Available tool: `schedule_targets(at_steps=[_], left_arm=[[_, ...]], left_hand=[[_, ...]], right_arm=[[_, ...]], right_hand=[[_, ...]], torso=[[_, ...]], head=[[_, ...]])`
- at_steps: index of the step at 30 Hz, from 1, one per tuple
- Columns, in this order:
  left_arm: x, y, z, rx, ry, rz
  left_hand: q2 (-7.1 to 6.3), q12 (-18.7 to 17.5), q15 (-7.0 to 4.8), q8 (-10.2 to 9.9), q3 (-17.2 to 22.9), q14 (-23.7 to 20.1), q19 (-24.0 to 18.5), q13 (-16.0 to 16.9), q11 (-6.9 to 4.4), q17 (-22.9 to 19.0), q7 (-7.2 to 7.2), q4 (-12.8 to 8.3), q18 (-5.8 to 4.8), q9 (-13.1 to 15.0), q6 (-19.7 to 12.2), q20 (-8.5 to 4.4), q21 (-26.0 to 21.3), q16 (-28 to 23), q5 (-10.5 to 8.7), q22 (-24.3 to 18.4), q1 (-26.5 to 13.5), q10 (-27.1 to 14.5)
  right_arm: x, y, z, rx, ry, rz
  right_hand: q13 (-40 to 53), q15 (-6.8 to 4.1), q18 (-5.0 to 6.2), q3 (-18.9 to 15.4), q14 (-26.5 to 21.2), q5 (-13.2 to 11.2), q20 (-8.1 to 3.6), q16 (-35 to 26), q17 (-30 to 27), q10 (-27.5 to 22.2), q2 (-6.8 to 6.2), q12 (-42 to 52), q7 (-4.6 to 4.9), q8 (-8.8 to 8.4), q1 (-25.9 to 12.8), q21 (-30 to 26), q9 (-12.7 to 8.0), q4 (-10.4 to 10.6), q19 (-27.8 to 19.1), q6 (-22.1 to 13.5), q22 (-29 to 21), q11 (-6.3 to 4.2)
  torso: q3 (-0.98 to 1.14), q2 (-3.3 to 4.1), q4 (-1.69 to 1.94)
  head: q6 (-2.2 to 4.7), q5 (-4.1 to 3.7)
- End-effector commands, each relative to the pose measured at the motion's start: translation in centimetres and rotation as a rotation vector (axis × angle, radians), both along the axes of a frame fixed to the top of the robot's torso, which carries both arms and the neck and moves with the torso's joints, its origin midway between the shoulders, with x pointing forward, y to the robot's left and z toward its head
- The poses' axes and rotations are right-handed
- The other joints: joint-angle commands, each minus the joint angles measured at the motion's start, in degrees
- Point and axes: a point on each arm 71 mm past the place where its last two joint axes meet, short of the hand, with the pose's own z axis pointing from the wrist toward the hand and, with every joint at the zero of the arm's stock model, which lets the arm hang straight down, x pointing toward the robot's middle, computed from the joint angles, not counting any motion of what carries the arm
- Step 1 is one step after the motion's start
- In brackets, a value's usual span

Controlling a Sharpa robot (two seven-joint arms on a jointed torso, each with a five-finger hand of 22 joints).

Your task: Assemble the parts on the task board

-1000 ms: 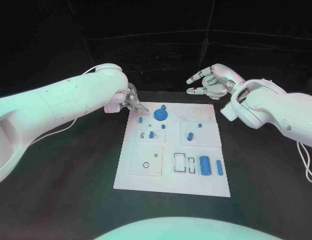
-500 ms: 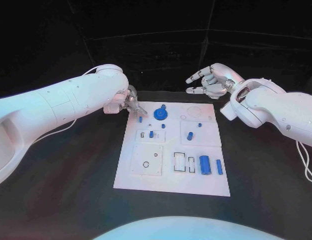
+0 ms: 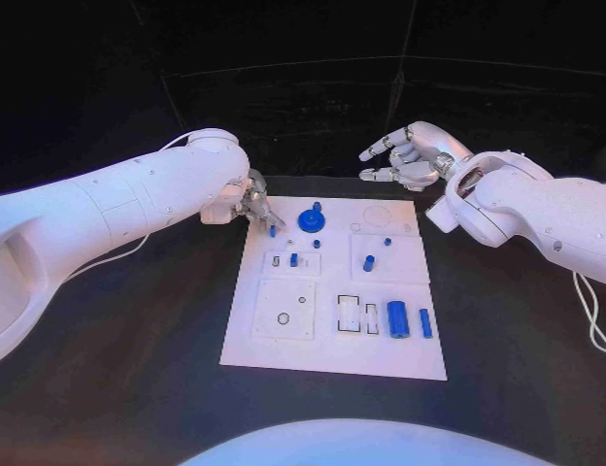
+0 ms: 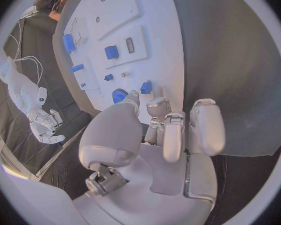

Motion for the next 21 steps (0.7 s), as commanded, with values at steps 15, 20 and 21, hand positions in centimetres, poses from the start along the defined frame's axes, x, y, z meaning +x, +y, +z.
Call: schedule_targets(at_steps=[15,20,21], left_arm=[[0.0,-0.59,0.04,-0.033,-0.01,-0.038],[-0.07,-0.71,-0.02,-0.039,0.002,-0.051],[-0.08,-0.72,-0.03,-0.039,0.004,-0.053]], left_hand=[[2.67,0.4,-0.45,0.6,1.5,6.0,0.5,-0.1,-0.32,15.1,-0.21,-3.6,0.52,-0.2,0.5,-0.25,0.4,0.2,0.37,0.3,5.2,0.4],[3.28,0.2,-0.51,0.6,2.7,6.0,0.5,-0.2,-0.42,15.1,-0.31,-5.3,0.51,-0.3,0.4,-0.3,0.4,0.2,0.38,0.4,7.2,0.3],[3.28,0.2,-0.51,0.6,2.7,6.0,0.5,-0.2,-0.42,15.1,-0.31,-5.3,0.51,-0.3,0.4,-0.3,0.4,0.2,0.38,0.4,7.2,0.3]], right_arm=[[0.02,0.19,0.13,0.0,-0.005,0.013],[0.02,0.21,0.12,0.0,-0.004,0.013],[0.02,0.21,0.12,0.0,-0.004,0.013]], right_hand=[[0.0,-0.35,0.54,-0.2,3.9,0.4,-0.08,-0.3,4.7,-0.2,0.32,-0.3,0.03,0.31,-0.1,-0.3,-0.1,0.1,-0.1,0.0,-0.1,-0.24],[0.0,-0.36,0.54,-0.2,3.9,0.5,-0.09,-0.2,4.8,-0.2,0.37,-0.2,0.03,0.33,0.0,-0.3,-0.1,0.1,-0.1,0.0,-0.1,-0.24],[0.0,-0.36,0.54,-0.2,3.9,0.5,-0.09,-0.2,4.8,-0.2,0.37,-0.2,0.03,0.33,0.0,-0.3,-0.1,0.1,-0.1,0.0,-0.1,-0.24]], torso=[[0.01,0.01,-0.01],[0.03,-0.01,0.01],[0.02,-0.01,0.02]], head=[[-0.29,-0.11],[-0.41,-0.11],[-0.42,-0.07]])
